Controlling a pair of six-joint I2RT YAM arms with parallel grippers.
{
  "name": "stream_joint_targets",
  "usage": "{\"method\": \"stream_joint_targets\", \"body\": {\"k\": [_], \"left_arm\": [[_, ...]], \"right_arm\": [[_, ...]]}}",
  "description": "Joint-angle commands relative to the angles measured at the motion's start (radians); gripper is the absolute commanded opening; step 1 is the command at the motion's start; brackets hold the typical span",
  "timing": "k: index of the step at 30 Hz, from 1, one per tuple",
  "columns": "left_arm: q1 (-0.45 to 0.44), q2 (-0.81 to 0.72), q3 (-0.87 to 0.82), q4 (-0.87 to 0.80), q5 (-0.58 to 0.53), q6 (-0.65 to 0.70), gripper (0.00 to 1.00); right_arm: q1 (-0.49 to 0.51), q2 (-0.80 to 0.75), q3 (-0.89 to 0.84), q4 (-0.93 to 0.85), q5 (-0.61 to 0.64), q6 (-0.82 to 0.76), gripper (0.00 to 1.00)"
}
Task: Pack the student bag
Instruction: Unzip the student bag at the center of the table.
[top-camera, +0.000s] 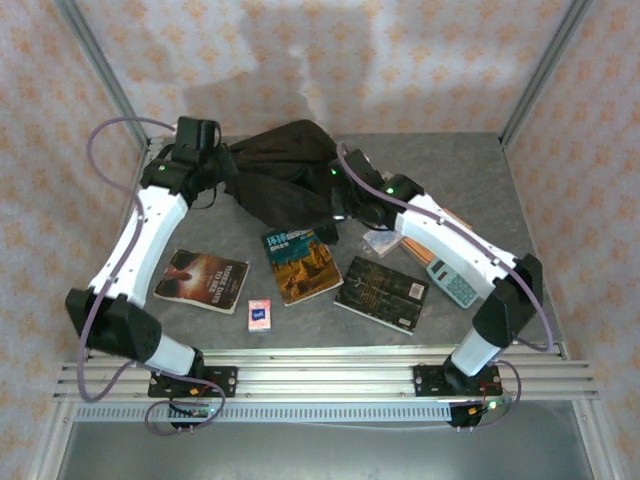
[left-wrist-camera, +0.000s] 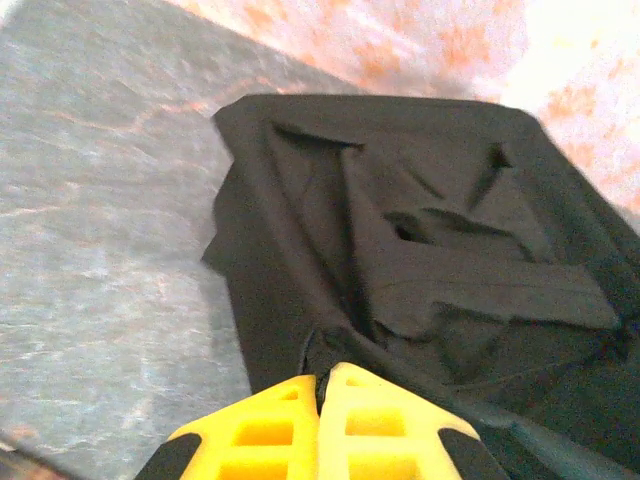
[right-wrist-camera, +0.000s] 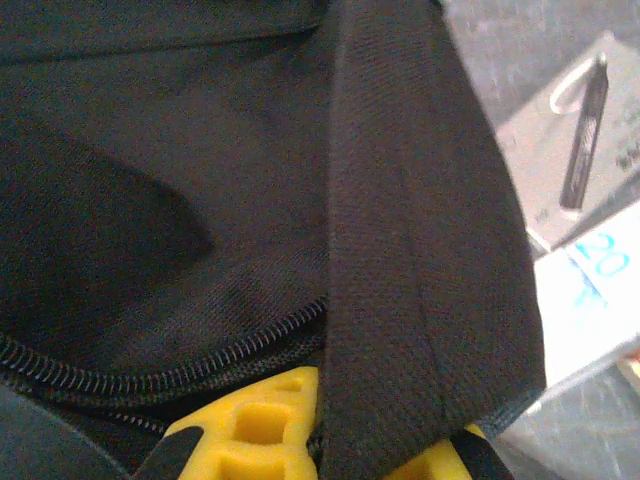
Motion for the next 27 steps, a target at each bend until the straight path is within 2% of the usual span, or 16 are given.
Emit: {"method": "stream_joint_targets", "body": {"k": [1,4,8,9,11,13,15,17,20,24,27], "left_arm": [[0.013,-0.087,-0.058,0.014,-0.109,-0.016,0.0],[0.011,-0.154,-0.145,-0.007,-0.079,-0.055,0.0],[0.011,-0.251,-0.289,-0.023,-0.013,-0.079,0.0],[0.009,-0.278,-0.327,-0.024,-0.001,-0.084,0.03],[0.005,-0.321,-0.379,-0.032,-0.005,-0.072,0.17],[-0.012,-0.343,-0.391,-0.055,-0.045,-0.047,0.32],[-0.045,-0.344,-0.379,-0.066,-0.077,-0.004,0.44],[-0.111,-0.303,-0.332,-0.09,-0.103,0.05,0.51],[-0.277,-0.187,-0.22,-0.138,-0.181,0.156,0.58],[-0.474,-0.006,-0.085,-0.199,-0.219,0.284,0.64],[-0.589,0.1,-0.014,-0.227,-0.229,0.386,0.67]], "right_arm": [[-0.011,0.062,0.067,-0.112,0.082,-0.034,0.0],[-0.011,0.063,0.006,-0.083,0.057,-0.017,0.0],[-0.011,0.027,-0.156,0.001,-0.017,0.002,0.0],[-0.012,0.018,-0.207,0.022,-0.031,0.003,0.02],[-0.011,0.006,-0.291,0.063,-0.057,0.001,0.06],[-0.011,0.007,-0.348,0.074,-0.046,0.013,0.16],[-0.011,0.004,-0.39,0.083,-0.036,0.024,0.43],[-0.011,-0.015,-0.416,0.095,-0.032,0.039,0.58],[-0.011,-0.074,-0.445,0.112,-0.013,0.063,0.7],[-0.011,-0.166,-0.466,0.107,0.058,0.092,0.71],[-0.015,-0.238,-0.475,0.078,0.14,0.114,0.71]]}}
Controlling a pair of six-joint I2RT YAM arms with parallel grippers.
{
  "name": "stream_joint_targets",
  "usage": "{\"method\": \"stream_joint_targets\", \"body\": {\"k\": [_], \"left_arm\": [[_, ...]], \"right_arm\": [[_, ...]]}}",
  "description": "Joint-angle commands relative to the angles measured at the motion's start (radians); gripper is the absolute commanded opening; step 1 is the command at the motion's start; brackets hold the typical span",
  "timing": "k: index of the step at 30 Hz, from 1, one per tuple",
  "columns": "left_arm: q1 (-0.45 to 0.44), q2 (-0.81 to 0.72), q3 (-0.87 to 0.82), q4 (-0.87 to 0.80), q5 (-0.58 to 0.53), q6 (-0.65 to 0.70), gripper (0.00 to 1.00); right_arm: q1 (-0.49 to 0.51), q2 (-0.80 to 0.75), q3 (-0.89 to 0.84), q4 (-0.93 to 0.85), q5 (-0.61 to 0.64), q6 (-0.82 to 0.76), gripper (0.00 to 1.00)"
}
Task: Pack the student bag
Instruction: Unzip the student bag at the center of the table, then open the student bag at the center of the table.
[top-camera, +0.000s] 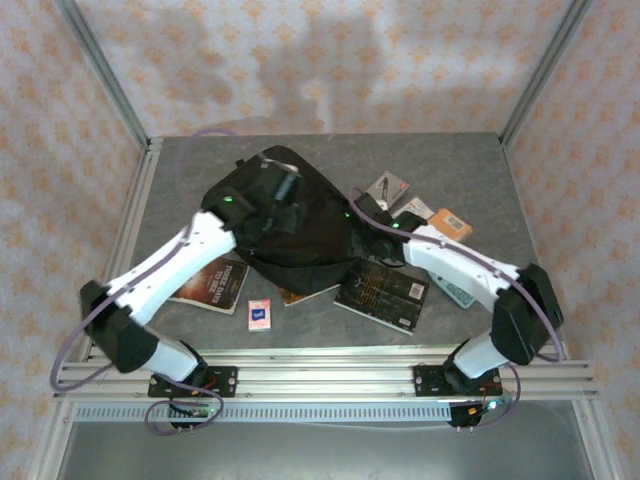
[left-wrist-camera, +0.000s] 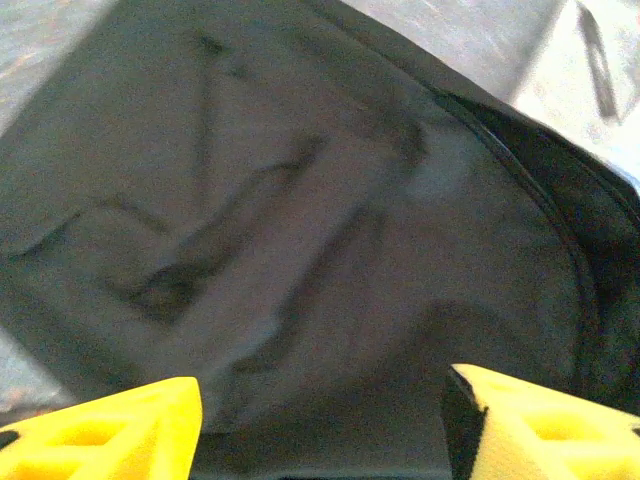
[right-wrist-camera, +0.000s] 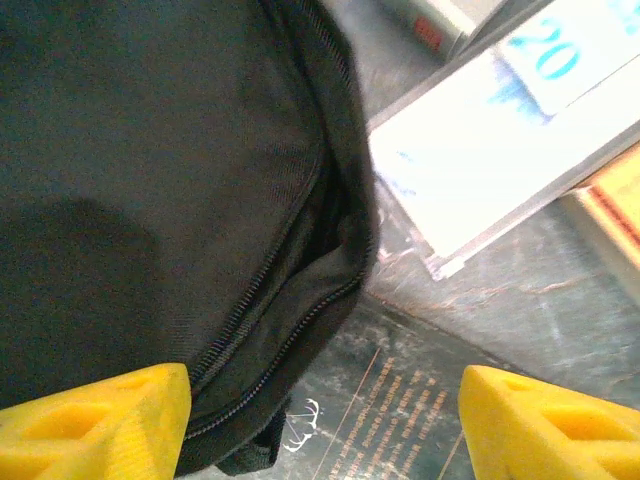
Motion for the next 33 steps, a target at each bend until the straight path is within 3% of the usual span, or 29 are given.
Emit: {"method": "stream_joint_targets", "body": {"k": [1,7,14,21,29,33], "left_arm": [[-0.108,0.083,0.059,-0.096,-0.084,0.185,0.69],[-0.252,0.061,-0.06,0.099,-0.126,0.42,0.83],[-0.251,0.14,-0.022,0.058,-0.055,0.506,0.79],[-0.206,0.225,0.01,0.036,0.0,0.491,0.74],[-0.154,0.265,0.024,0.056,0.014,0.446,0.55],[-0.135,0.275,0.021,0.056,0.046,0.429,0.2]], "right_arm": [[-0.009,-0.092,-0.021,-0.028,0.143,0.046,0.71],[-0.037,-0.286,-0.096,-0.053,0.284,0.09,0.73],[-0.053,-0.526,-0.176,-0.07,0.381,0.115,0.76],[-0.053,-0.605,-0.175,-0.101,0.379,0.102,0.77],[-0.053,-0.617,-0.192,-0.088,0.359,0.107,0.76],[-0.053,-0.616,-0.201,-0.066,0.334,0.098,0.72]]}}
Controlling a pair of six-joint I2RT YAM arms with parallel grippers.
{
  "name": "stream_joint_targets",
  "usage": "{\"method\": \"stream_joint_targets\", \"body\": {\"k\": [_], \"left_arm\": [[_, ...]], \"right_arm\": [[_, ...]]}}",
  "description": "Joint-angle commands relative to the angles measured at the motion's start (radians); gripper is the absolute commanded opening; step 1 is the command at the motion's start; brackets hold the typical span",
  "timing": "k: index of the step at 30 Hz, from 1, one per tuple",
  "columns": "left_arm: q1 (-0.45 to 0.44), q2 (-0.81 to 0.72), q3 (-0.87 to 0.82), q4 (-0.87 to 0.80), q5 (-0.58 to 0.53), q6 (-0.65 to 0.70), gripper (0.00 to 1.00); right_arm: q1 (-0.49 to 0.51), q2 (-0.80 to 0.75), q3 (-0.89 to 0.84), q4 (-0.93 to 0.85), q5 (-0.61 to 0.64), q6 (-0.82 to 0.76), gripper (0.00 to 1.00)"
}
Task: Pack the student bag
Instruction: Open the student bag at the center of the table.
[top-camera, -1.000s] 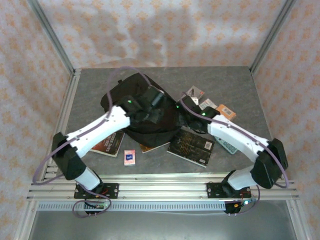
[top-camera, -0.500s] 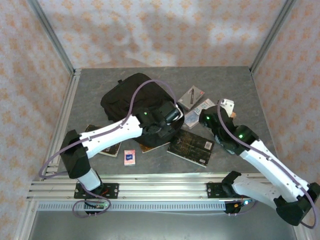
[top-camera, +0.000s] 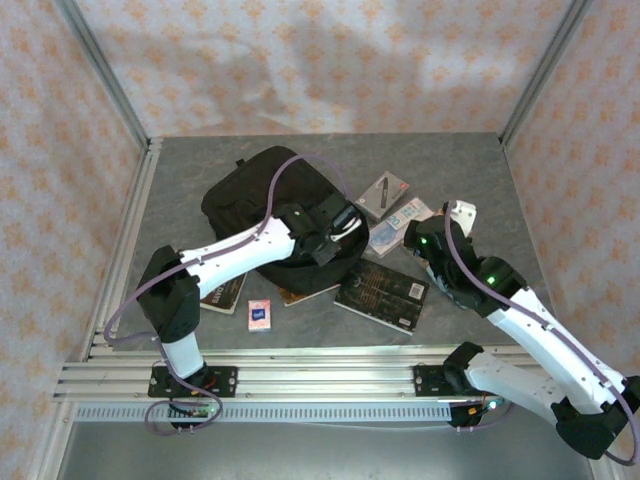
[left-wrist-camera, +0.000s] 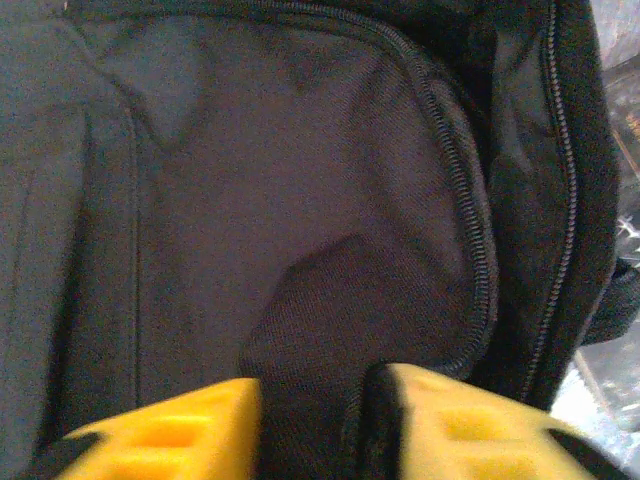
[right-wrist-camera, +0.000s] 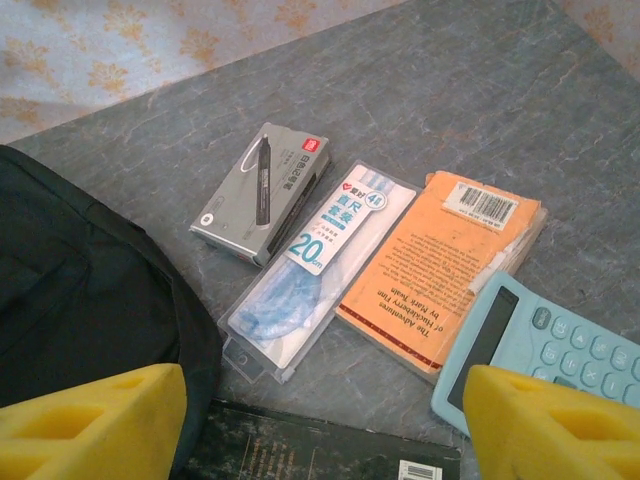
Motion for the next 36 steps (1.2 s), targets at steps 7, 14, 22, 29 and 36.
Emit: {"method": "stream_joint_targets", "body": {"k": [7,14,22,29,36], "left_arm": [[0.047,-0.067,-0.021,0.016,0.078,-0.052,0.0],[0.091,-0.222,-0.109,0.113,0.056,-0.161,0.0],[0.159,-0.399,-0.234,0.225,0.003,-0.335,0.0],[0.168,-0.38,-0.22,0.2,0.093,-0.345,0.0],[0.181,-0.339,-0.122,0.109,0.173,-0.317,0.38]], "right_arm": [[-0.003,0.019,-0.025,0.076,-0.118,-0.034,0.69],[-0.003,0.118,-0.036,0.204,-0.255,-0.047,0.54],[-0.003,0.385,0.089,0.194,-0.475,0.048,0.35],[-0.003,0.616,0.136,0.388,-0.65,0.168,0.25],[-0.023,0.807,0.27,0.522,-0.756,0.266,0.24]]}}
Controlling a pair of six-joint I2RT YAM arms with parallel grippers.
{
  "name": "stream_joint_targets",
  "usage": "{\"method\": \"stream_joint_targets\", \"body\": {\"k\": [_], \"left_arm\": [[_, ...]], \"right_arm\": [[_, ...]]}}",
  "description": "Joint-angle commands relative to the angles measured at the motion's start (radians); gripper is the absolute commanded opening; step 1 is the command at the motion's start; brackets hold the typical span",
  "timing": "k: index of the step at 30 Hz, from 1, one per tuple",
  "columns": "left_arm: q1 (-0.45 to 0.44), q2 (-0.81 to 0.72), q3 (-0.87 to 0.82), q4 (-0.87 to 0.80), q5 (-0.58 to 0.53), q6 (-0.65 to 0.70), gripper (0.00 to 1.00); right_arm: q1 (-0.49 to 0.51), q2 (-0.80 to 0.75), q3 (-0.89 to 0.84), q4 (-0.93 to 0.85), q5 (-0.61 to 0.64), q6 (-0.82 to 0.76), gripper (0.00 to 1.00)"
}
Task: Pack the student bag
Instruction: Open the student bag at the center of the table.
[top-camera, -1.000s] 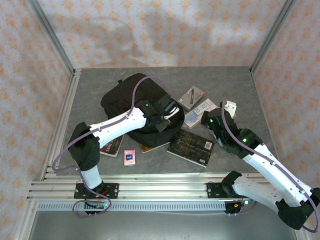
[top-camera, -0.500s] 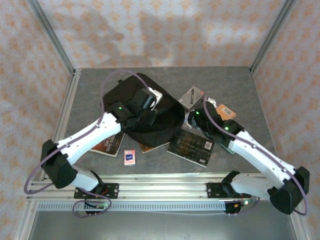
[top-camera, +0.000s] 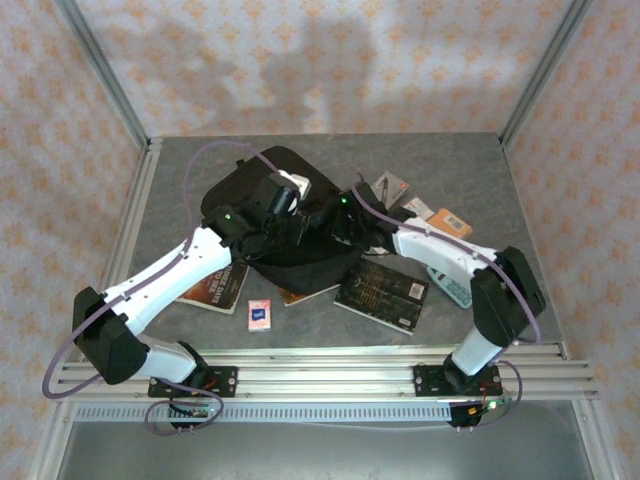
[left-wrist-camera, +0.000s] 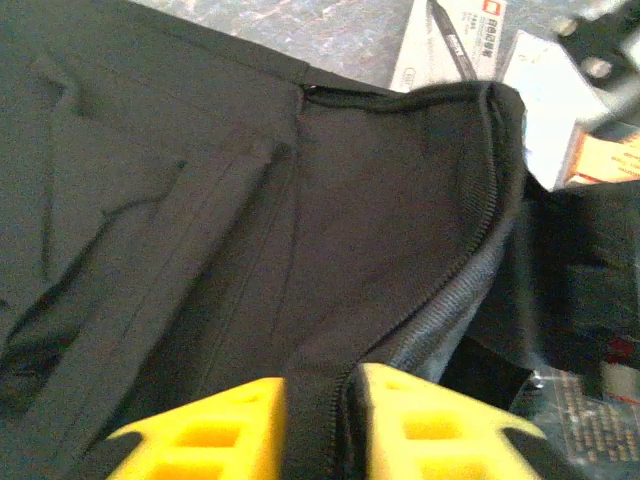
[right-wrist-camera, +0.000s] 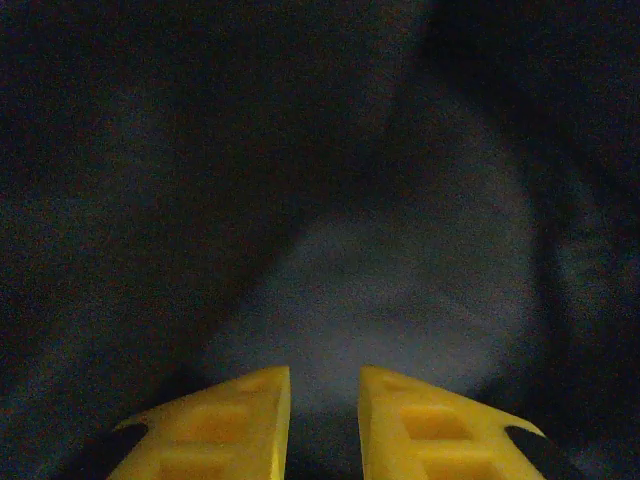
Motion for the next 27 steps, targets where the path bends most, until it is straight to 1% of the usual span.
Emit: {"method": "stream_joint_targets", "body": {"k": [1,3,5,6,8,11,14,16,19,20,21,22,23,25,26,27], "left_arm": [[0.012,0.024,0.087,-0.08,0.045,0.014,0.45],[0.017,0.037,0.113,-0.104,0.026,0.016,0.59],[0.034,0.044,0.121,-0.108,0.013,0.01,0.67],[0.046,0.049,0.123,-0.105,0.028,0.006,0.69],[0.075,0.066,0.133,-0.1,0.075,0.006,0.71],[0.114,0.108,0.164,-0.102,0.106,-0.001,0.71],[0.153,0.153,0.204,-0.097,0.175,-0.011,0.68],[0.179,0.184,0.232,-0.087,0.253,-0.015,0.64],[0.196,0.245,0.286,-0.088,0.383,-0.008,0.59],[0.196,0.267,0.308,-0.1,0.425,-0.001,0.55],[0.195,0.294,0.335,-0.116,0.475,0.011,0.49],[0.196,0.315,0.358,-0.131,0.505,0.017,0.4],[0.196,0.334,0.377,-0.146,0.523,0.017,0.28],[0.196,0.348,0.38,-0.152,0.532,0.017,0.07],[0.196,0.344,0.369,-0.147,0.528,0.017,0.0],[0.197,0.335,0.354,-0.141,0.521,0.018,0.0]], "right_arm": [[-0.021,0.038,0.043,0.139,-0.103,0.093,0.24],[-0.026,0.048,0.031,0.19,-0.132,0.129,0.24],[-0.029,0.052,0.016,0.227,-0.151,0.151,0.24],[-0.031,0.053,0.007,0.246,-0.162,0.16,0.24],[-0.036,0.053,-0.01,0.284,-0.186,0.175,0.24],[-0.04,0.056,-0.021,0.307,-0.211,0.176,0.23],[-0.04,0.055,-0.022,0.295,-0.212,0.165,0.22],[-0.041,0.053,-0.025,0.291,-0.214,0.159,0.22],[-0.04,0.047,-0.024,0.271,-0.207,0.141,0.22],[-0.04,0.044,-0.024,0.263,-0.203,0.136,0.21],[-0.04,0.04,-0.025,0.254,-0.195,0.131,0.21],[-0.041,0.034,-0.025,0.245,-0.187,0.125,0.2],[-0.042,0.03,-0.027,0.235,-0.178,0.119,0.2],[-0.044,0.017,-0.031,0.219,-0.159,0.109,0.19],[-0.046,0.009,-0.036,0.211,-0.149,0.103,0.19],[-0.049,0.0,-0.04,0.202,-0.139,0.097,0.19]]}}
